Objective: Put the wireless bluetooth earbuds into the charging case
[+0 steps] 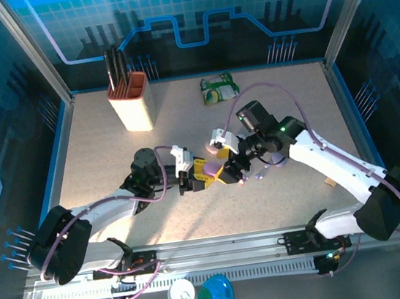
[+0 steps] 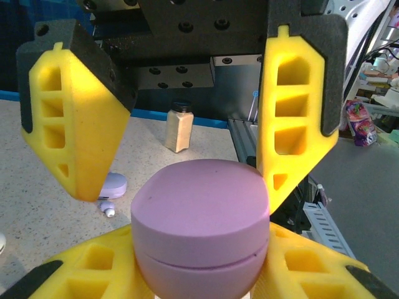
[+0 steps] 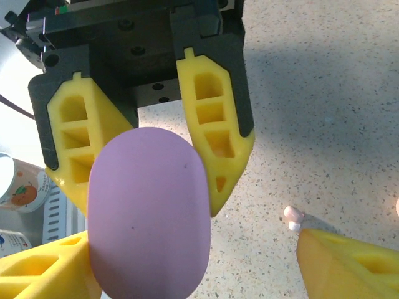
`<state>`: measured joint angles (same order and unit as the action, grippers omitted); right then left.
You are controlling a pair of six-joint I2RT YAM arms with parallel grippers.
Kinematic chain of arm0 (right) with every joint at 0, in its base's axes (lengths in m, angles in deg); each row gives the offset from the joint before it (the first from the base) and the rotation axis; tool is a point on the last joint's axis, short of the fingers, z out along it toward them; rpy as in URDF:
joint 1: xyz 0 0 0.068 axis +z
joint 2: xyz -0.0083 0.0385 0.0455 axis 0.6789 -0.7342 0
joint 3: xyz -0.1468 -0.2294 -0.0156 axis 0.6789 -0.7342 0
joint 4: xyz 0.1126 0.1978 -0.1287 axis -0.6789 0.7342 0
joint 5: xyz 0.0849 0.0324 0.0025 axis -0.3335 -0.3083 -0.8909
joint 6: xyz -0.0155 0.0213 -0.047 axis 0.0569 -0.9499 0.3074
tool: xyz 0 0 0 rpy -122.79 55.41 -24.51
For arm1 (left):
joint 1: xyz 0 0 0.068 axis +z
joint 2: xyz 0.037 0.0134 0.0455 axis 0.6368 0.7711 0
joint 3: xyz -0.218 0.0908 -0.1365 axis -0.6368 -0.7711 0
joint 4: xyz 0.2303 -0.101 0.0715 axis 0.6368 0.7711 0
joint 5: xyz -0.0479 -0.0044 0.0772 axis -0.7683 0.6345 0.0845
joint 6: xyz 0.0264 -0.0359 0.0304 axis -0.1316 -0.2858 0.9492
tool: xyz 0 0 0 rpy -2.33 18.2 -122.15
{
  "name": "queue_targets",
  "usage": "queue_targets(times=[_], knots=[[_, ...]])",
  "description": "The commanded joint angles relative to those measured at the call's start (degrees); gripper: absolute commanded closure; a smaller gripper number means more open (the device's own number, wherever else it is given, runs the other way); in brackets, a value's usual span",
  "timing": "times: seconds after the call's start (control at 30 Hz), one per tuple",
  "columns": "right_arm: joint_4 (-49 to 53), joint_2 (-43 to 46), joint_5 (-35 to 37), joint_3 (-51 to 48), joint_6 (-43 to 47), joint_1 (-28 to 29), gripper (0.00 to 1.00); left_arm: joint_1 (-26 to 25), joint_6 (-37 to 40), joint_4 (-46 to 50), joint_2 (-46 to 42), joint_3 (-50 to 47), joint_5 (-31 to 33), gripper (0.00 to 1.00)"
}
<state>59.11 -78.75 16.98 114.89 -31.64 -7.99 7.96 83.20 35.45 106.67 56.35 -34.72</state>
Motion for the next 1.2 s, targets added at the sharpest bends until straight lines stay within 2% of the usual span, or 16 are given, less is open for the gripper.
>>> queue_targets(times=[0.0,0.37,0.5,0.67,0.87,0.97,1.07,1.17], knots=[[-5.43,1.99,2.24,-0.68,-2.84,-2.52,0.21,-0.34,2.42,-1.83,-0.73,-0.87,-3.64,0.72],[-10.55,3.73,3.51,-1.42,-13.88,-7.35,0.21,-0.3,0.01,-5.47,0.65,-1.09,-2.51,0.73],[-11.61,5.29,-0.4,-2.08,-13.93,-7.79,0.19,-0.28,-1.16,-8.39,1.37,-1.79,-0.41,0.72],[-18.09,9.97,-4.03,-5.91,-16.59,-8.6,0.18,-0.12,-1.07,-11.38,2.12,-2.76,3.88,0.72],[-23.27,13.61,-3.63,-8.68,-28.85,-15.6,0.22,0.89,-2.44,-16.3,3.73,-3.22,6.85,0.72],[-24.83,13.97,-0.67,-10.84,-34.49,-19.98,0.23,1.7,-4.71,-20.43,4.94,-3.51,6.86,0.73],[-24.01,11.37,1.79,-12.8,-39.57,-23.52,0.25,1.94,-5.16,-21.9,5.57,-3.5,8.1,0.73],[-21.32,6.56,2.8,-13.18,-42.31,-24.33,0.29,1.95,-4.6,-22.57,5.68,-3.9,10.22,0.73]])
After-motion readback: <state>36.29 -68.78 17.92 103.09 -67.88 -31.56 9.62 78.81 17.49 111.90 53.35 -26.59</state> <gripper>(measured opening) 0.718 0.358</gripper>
